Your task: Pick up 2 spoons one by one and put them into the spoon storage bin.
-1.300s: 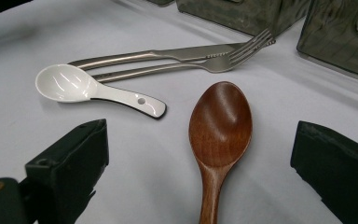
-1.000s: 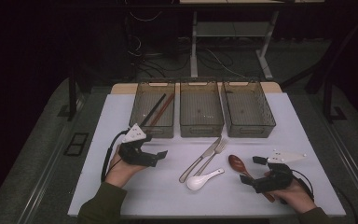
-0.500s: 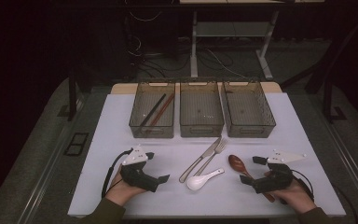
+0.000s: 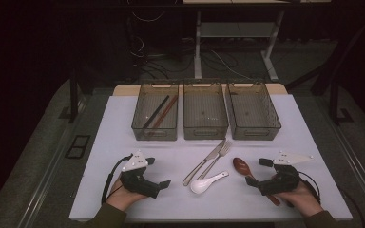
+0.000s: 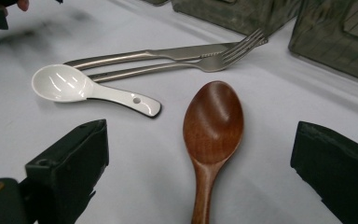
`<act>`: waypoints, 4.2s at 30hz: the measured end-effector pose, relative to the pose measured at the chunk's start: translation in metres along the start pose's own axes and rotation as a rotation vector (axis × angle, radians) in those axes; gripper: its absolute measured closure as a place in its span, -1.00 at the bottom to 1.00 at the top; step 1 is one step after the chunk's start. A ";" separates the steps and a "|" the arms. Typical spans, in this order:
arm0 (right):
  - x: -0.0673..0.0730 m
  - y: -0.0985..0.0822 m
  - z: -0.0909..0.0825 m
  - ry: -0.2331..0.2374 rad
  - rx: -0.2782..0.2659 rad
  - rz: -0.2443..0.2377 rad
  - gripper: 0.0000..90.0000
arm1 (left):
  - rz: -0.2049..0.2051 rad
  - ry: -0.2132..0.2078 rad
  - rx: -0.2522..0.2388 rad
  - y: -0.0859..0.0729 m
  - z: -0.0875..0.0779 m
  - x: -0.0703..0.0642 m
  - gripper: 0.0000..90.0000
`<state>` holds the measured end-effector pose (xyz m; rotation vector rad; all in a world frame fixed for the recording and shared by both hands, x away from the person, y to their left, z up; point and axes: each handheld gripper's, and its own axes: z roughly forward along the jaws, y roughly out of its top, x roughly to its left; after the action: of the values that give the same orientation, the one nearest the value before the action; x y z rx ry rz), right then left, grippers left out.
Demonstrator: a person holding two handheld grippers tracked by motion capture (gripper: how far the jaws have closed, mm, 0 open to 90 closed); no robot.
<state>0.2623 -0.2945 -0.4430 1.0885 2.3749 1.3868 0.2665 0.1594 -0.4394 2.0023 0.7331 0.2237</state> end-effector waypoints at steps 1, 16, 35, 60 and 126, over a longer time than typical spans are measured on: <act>-0.001 0.001 0.000 -0.001 0.001 -0.002 -0.91 | 0.002 0.000 0.003 0.000 0.000 0.000 -1.00; -0.004 0.019 0.001 -0.036 0.021 -0.005 -0.91 | 0.016 -0.003 0.007 -0.001 0.002 -0.002 -1.00; -0.020 0.041 0.024 -0.034 0.041 0.000 -0.91 | 0.017 -0.008 0.004 0.000 0.002 -0.003 -1.00; -0.015 0.034 0.026 -0.058 0.122 0.039 -0.10 | 0.018 -0.023 0.010 -0.001 0.003 -0.002 -1.00; -0.003 0.026 0.041 0.020 0.221 -0.047 0.78 | 0.023 -0.042 0.022 -0.001 0.006 -0.003 -1.00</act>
<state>0.2978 -0.2611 -0.4446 1.0656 2.5998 1.1460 0.2657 0.1539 -0.4430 2.0316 0.6883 0.1868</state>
